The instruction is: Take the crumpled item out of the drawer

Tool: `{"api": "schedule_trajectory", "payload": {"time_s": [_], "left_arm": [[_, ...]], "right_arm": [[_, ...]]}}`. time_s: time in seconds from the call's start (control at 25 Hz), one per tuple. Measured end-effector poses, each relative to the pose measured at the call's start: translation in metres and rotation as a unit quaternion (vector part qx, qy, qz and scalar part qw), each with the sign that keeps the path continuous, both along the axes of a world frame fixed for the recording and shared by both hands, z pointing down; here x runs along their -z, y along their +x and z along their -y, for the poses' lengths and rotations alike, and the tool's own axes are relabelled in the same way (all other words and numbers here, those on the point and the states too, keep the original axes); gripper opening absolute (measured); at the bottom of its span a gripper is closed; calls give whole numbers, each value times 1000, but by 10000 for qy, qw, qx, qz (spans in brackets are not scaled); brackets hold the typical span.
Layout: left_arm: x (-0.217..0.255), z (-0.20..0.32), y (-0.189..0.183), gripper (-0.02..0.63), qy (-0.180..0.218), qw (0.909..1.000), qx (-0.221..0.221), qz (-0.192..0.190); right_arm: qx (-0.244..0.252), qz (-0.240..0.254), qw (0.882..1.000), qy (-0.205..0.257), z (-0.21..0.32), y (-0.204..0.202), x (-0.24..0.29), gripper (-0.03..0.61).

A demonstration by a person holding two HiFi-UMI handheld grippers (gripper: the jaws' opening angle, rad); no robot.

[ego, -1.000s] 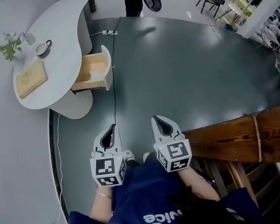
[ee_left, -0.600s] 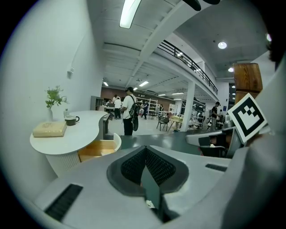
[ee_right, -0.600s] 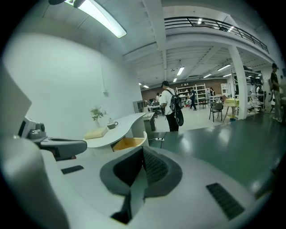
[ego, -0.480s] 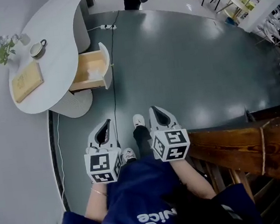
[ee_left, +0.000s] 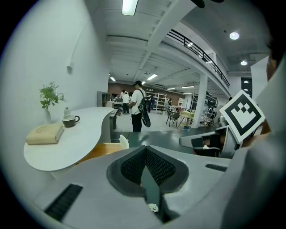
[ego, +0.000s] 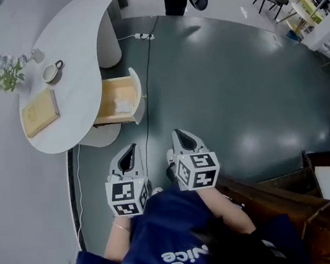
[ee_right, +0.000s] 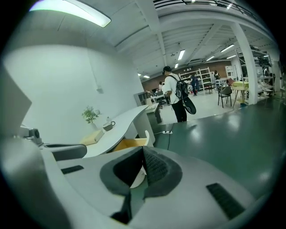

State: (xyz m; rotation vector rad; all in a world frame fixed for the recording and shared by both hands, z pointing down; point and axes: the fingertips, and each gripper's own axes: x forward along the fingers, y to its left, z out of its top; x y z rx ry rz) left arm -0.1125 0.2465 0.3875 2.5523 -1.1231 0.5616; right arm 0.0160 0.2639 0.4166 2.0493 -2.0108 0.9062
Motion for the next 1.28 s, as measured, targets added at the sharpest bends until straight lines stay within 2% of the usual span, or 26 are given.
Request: {"api": "schedule_trajectory", "payload": {"time_s": [0.28, 0.64, 0.88, 1.28], "left_arm": [[-8, 52, 35, 5, -146, 9996, 221, 100], [-22, 87, 74, 5, -305, 9983, 478, 134], [-30, 98, 78, 5, -395, 9976, 511, 267], [-60, 137, 63, 5, -772, 9938, 684, 424]], "right_arm": [[346, 143, 9993, -60, 56, 31, -5, 8], [1182, 320, 9924, -139, 100, 40, -18, 8], [1264, 470, 9907, -196, 109, 44, -25, 8], [1505, 289, 9878, -292, 140, 38, -30, 8]]}}
